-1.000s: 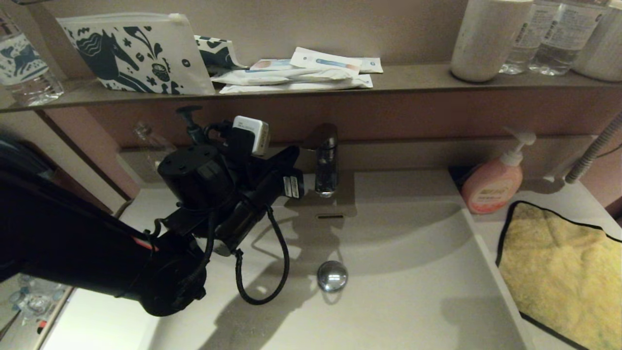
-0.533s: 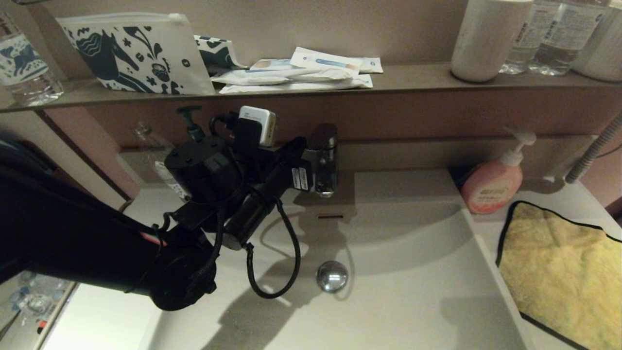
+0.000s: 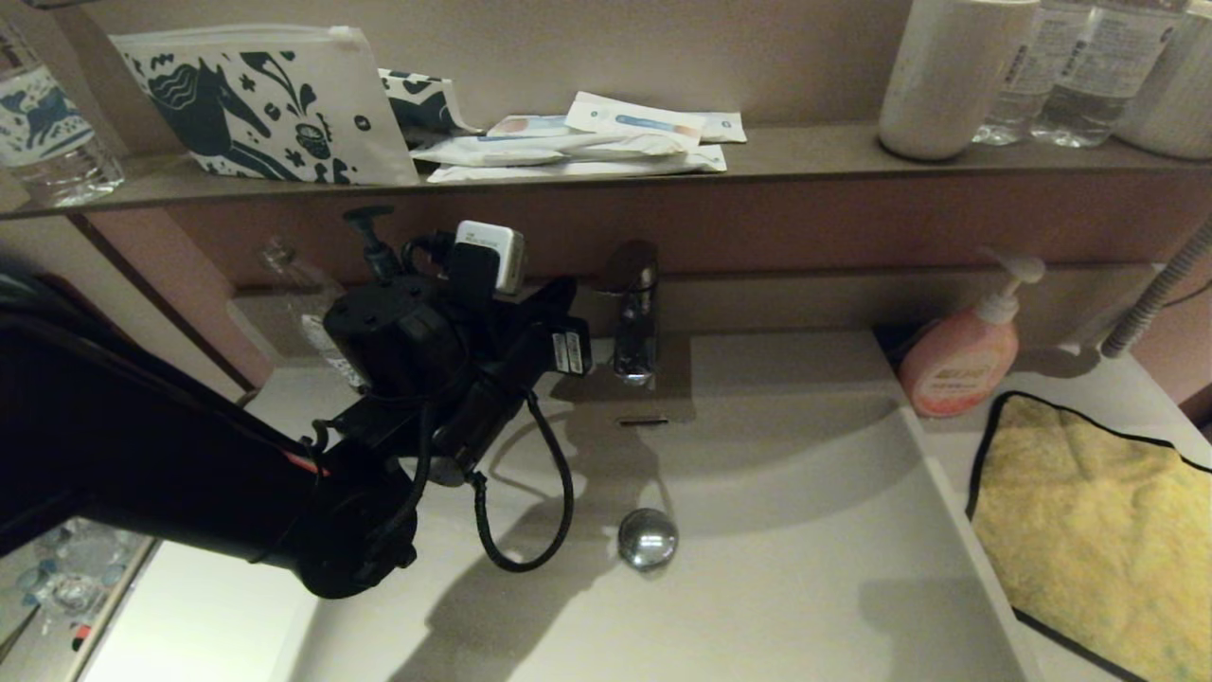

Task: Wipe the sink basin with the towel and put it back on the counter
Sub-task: Turn on the faucet

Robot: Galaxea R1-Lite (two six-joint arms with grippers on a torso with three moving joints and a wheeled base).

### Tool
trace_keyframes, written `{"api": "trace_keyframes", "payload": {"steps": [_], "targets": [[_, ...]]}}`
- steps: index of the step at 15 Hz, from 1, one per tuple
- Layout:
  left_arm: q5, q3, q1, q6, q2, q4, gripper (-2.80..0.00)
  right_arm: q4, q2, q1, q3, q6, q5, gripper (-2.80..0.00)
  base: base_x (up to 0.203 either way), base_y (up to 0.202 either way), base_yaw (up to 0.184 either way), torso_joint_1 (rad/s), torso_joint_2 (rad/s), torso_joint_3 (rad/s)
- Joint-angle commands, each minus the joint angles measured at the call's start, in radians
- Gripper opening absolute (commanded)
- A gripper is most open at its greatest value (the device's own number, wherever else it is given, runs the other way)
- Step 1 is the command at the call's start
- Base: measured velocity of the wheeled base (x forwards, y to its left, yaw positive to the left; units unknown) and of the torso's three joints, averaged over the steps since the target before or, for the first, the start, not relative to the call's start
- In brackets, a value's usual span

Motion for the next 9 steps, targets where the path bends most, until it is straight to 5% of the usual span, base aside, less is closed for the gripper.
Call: {"api": "trace_keyframes", "payload": {"steps": [1,9], "targets": [[-0.001,-0.004,0.020,0.000,-0.008,-0.008,-2.80,0.000,0.000,0.000,0.000,-0.001,0.000,-2.80,0.000,0.000,0.000,0.000,0.00,0.000],[0.043,0.070,-0.139,-0.002,-0.031,-0.026,-2.80,0.000,0.000,0.000,0.000,-0.001,0.000,-2.80,0.000,0.000,0.000,0.000,0.00,0.000]]}}
